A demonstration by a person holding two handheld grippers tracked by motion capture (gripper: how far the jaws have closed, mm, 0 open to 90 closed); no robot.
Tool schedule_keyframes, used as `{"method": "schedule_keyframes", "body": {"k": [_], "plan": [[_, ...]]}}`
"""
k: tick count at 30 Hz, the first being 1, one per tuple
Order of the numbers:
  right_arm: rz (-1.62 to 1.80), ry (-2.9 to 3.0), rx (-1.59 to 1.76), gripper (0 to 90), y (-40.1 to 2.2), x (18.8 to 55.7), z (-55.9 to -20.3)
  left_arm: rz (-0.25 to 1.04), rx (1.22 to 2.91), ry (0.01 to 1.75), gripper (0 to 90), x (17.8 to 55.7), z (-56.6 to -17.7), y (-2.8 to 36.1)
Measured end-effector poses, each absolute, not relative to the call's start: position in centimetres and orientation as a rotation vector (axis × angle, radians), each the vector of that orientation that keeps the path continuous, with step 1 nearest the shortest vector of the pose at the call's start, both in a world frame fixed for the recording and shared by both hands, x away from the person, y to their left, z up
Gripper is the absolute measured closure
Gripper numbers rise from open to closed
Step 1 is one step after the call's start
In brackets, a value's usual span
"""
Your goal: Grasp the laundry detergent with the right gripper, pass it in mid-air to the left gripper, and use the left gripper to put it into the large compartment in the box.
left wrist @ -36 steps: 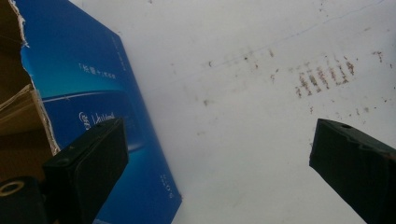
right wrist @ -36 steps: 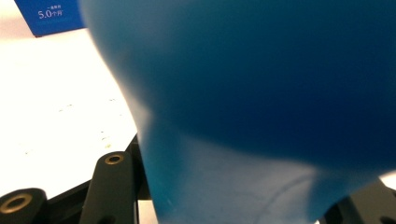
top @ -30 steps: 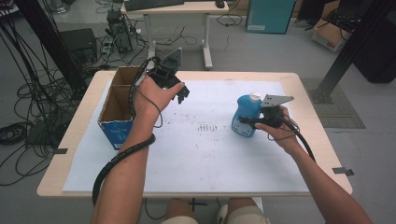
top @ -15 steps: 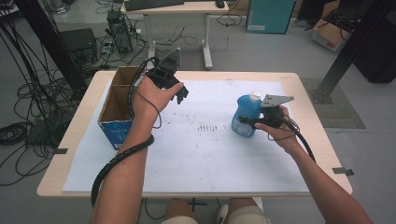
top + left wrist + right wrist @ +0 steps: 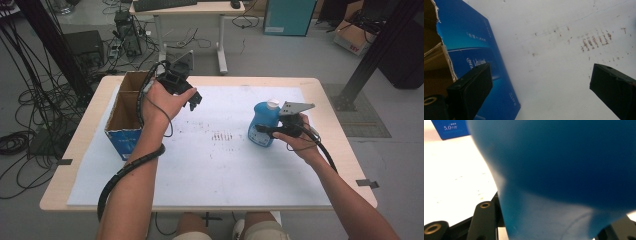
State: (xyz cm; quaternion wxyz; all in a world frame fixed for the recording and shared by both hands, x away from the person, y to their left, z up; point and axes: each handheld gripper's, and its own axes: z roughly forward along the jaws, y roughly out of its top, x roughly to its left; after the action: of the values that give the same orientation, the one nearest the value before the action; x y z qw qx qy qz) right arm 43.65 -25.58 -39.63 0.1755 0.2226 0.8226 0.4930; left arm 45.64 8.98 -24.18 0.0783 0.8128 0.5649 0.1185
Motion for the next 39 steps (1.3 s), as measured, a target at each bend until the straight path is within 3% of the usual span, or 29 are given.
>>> {"method": "schedule_keyframes", "body": {"k": [24, 39], "plan": [[1.403, 2.333, 0.640, 44.2, -25.7, 43.8, -39.6, 0.352, 2.484, 1.594, 4.9, 47.4, -23.3, 7.8], [1.462, 2.386, 0.773, 44.6, -26.1, 45.9, -38.4, 0.339, 2.661, 1.239, 4.8, 49.0, -19.9, 7.1]]}}
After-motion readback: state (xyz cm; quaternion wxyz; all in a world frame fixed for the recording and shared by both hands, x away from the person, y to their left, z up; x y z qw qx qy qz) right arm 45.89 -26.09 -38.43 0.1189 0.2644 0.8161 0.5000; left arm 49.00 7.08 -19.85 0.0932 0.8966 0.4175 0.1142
